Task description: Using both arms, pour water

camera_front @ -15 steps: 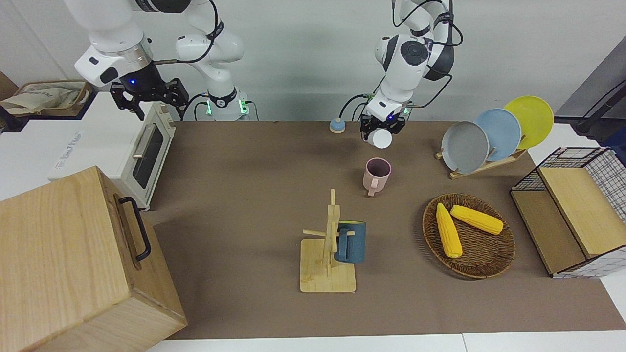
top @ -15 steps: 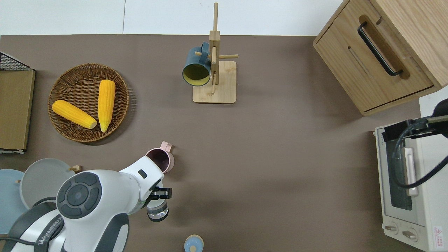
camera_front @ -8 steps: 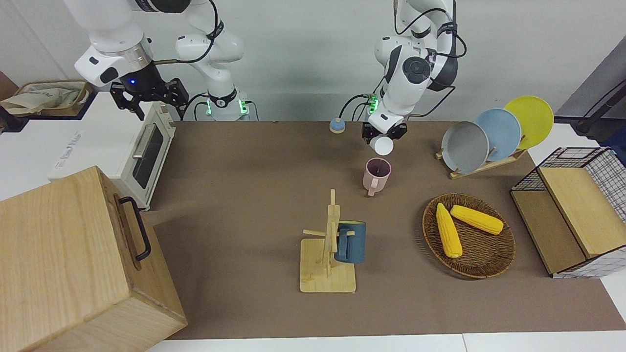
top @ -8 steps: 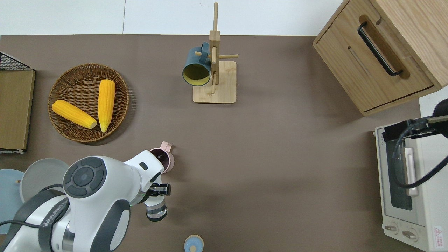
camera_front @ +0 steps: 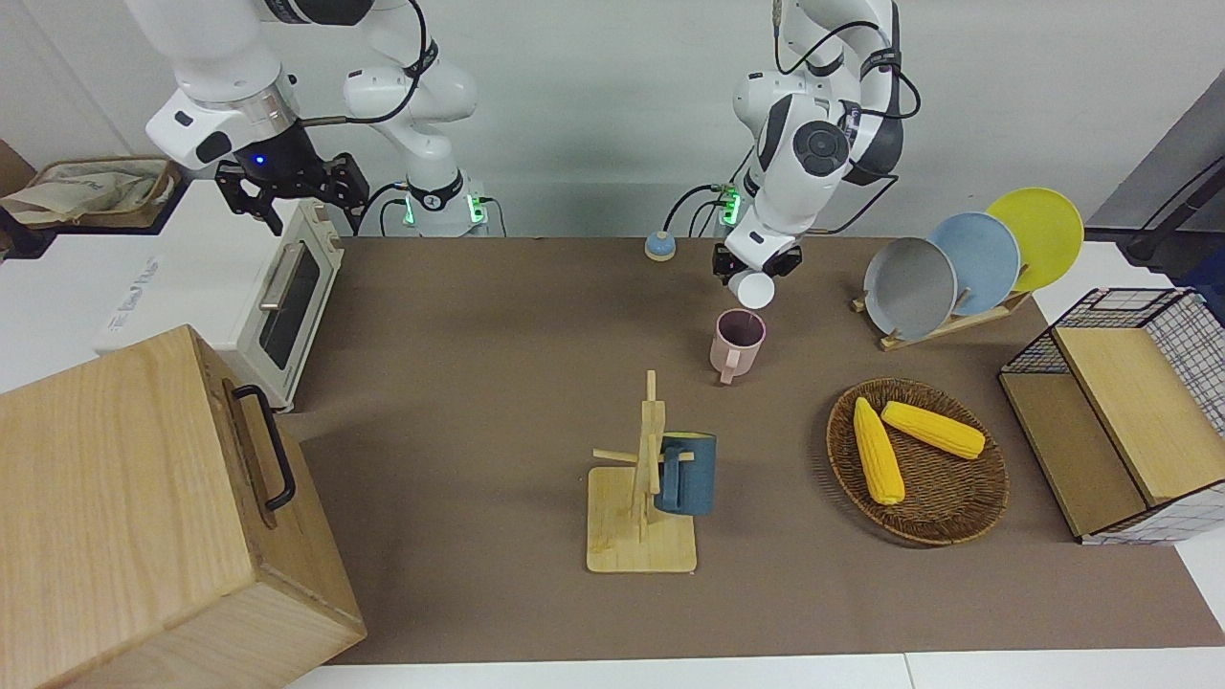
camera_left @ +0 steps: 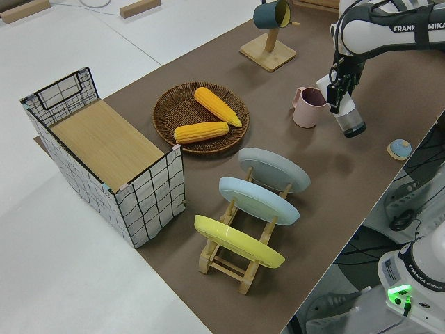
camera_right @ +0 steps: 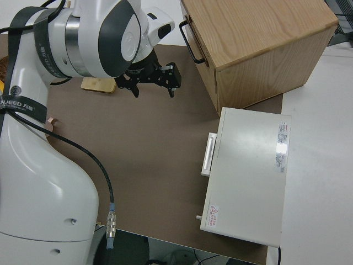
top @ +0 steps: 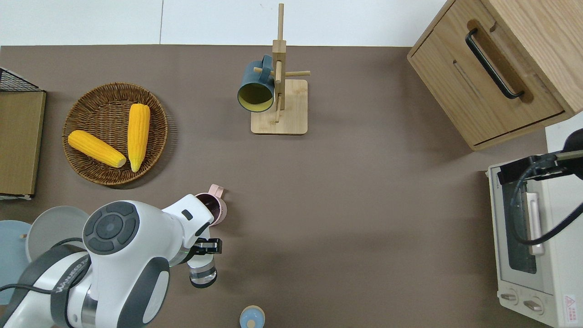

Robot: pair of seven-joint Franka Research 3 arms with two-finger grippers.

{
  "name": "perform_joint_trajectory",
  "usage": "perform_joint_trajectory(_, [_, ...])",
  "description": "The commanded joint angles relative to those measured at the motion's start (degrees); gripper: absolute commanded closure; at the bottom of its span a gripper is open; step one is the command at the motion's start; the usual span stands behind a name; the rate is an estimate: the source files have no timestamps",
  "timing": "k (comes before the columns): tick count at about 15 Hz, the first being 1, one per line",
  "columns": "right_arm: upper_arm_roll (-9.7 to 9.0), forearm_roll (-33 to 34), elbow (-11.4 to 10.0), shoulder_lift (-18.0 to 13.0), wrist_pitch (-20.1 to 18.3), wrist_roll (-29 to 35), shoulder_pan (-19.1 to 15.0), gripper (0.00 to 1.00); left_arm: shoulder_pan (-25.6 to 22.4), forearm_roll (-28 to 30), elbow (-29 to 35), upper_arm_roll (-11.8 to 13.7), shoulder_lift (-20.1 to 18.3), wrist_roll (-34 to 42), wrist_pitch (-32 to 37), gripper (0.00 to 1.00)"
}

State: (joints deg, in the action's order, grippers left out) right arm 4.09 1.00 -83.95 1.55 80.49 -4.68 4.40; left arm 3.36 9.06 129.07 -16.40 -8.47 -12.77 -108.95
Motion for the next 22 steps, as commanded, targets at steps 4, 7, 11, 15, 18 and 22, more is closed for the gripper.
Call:
perform_joint_trajectory(4, [0.13,-1.1,-0.7,-0.7,-0.1,-0.9,-0.1,0.009,-0.4,-1.2,-2.9,-0.1,0.5,-0.5,2.6,1.0])
perform_joint_trajectory(7, [0.13,-1.1,-0.7,-0.7,-0.1,-0.9,-0.2,0.009,-0.4,-1.2,-4.7,-0.1,1.4,-0.5,4.9,1.0])
perform_joint_trajectory(11, [0.04,-1.1,-0.7,-0.7,-0.1,-0.9,-0.1,0.009,-0.3,-1.2,-7.0,-0.1,1.8,-0.7,9.4,1.0])
perform_joint_trajectory(15, [0.05,-1.1,-0.7,-0.7,-0.1,-0.9,-0.2,0.009,0.0,-1.2,-7.0,-0.2,1.8,-0.8,10.2,1.0])
perform_joint_trajectory(18, [0.13,-1.1,-0.7,-0.7,-0.1,-0.9,-0.1,0.009,0.2,-1.2,-7.0,-0.2,1.8,-0.9,10.7,1.0])
perform_joint_trajectory(22, [0.13,-1.1,-0.7,-0.7,-0.1,-0.9,-0.2,0.009,0.2,-1.2,-7.0,-0.2,1.7,-0.9,10.8,1.0])
